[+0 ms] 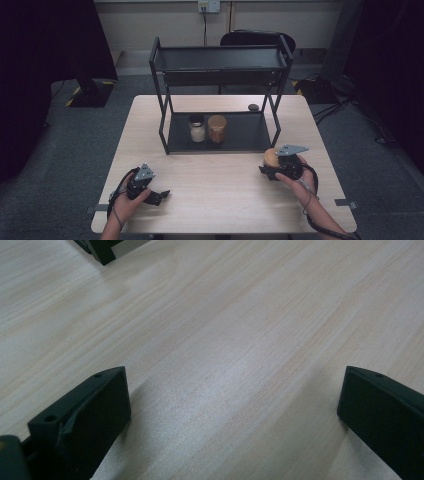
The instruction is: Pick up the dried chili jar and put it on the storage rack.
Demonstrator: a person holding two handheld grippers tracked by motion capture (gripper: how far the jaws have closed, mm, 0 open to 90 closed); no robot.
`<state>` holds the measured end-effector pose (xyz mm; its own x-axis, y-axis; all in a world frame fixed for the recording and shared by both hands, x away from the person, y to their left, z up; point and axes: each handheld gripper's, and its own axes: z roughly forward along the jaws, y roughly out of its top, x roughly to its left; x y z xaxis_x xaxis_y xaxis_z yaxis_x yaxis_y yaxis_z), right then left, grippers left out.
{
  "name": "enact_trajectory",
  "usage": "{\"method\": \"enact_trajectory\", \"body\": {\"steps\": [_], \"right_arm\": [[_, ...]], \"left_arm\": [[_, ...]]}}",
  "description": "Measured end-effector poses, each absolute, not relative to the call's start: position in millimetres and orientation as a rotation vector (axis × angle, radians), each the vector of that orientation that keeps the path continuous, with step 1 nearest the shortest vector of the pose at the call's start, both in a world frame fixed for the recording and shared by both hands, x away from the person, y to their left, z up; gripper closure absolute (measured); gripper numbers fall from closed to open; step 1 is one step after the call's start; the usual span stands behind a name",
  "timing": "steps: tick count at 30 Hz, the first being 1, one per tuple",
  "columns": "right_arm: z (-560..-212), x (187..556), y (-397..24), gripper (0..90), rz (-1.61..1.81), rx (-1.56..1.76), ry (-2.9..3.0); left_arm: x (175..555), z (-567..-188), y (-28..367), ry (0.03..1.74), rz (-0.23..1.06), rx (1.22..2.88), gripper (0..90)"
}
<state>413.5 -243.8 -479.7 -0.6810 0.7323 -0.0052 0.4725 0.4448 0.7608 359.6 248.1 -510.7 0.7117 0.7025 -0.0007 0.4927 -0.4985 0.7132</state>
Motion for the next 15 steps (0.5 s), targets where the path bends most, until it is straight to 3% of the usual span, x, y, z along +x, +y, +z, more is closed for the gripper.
{"method": "enact_trajectory", "body": {"steps": [15], "right_arm": [[-479,426,-236,25.3,1.096,1.029,2.367]], "left_arm": [[360,-511,248,0.904,0.378,2.201,0.1]]}}
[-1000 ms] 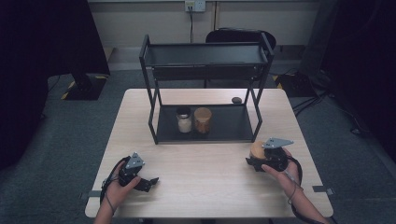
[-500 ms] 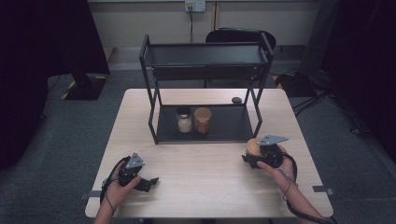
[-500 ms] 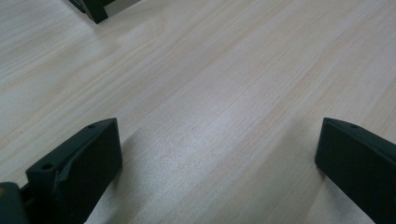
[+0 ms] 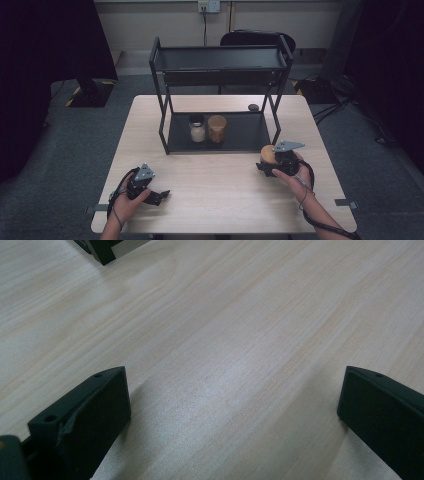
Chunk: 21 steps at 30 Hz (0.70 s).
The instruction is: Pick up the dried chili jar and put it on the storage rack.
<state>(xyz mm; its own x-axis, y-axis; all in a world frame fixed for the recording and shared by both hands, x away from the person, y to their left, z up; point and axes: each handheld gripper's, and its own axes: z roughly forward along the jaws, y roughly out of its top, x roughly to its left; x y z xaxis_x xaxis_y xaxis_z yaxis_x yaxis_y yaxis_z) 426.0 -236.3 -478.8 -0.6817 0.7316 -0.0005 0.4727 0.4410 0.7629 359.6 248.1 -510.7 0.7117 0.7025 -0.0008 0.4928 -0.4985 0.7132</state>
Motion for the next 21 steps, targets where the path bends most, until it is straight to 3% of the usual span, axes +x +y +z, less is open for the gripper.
{"method": "enact_trajectory", "body": {"steps": [21], "right_arm": [[-477,441,-221,25.3,1.104,1.020,2.373]], "left_arm": [[360,-511,248,0.904,0.378,2.201,0.1]]}}
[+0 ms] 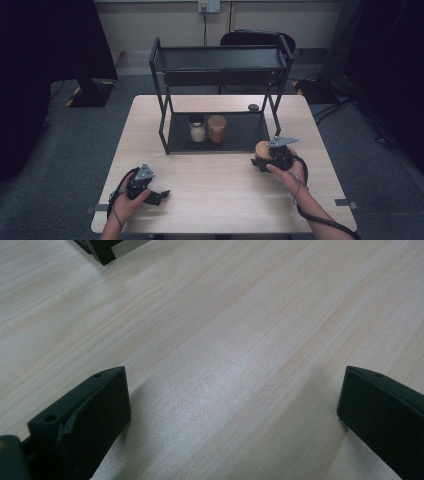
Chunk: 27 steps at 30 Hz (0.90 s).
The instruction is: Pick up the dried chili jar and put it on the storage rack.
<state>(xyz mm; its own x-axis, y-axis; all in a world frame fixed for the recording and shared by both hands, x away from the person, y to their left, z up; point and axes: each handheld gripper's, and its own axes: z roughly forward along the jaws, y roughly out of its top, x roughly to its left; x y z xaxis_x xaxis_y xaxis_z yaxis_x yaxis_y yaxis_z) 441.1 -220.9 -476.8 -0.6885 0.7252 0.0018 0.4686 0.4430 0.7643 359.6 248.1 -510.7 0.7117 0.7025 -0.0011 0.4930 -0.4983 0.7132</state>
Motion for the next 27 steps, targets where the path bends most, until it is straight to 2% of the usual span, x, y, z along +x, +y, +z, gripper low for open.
{"method": "enact_trajectory", "body": {"steps": [27], "right_arm": [[-474,463,-208,25.3,1.101,1.038,2.368]], "left_arm": [[360,-511,248,0.904,0.378,2.201,0.1]]}}
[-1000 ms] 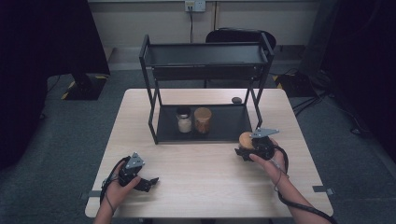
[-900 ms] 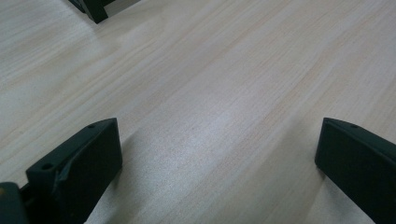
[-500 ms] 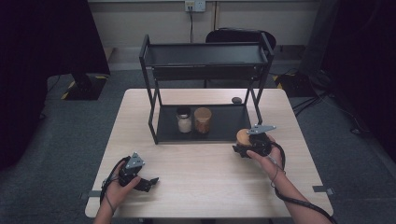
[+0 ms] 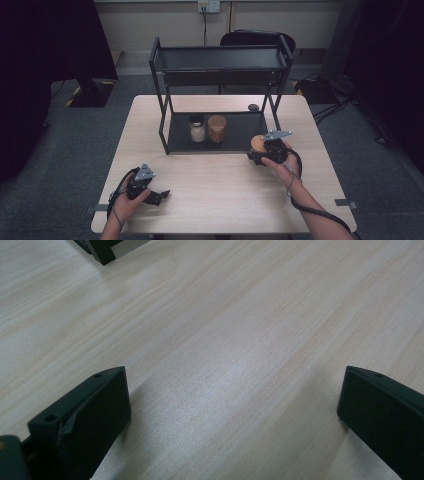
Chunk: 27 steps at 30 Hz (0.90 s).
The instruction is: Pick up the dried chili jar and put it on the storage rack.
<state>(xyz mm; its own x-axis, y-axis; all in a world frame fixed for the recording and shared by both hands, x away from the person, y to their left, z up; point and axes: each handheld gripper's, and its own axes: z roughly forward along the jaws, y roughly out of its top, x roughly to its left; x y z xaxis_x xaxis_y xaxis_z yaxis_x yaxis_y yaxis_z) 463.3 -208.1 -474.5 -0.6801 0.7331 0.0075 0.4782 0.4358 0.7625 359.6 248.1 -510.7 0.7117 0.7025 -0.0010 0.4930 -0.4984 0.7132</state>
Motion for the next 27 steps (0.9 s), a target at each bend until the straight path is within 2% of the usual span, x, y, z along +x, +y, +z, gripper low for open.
{"method": "enact_trajectory", "body": {"steps": [27], "right_arm": [[-474,475,-189,25.4,1.109,1.036,2.379]], "left_arm": [[360,-511,248,0.904,0.378,2.201,0.1]]}}
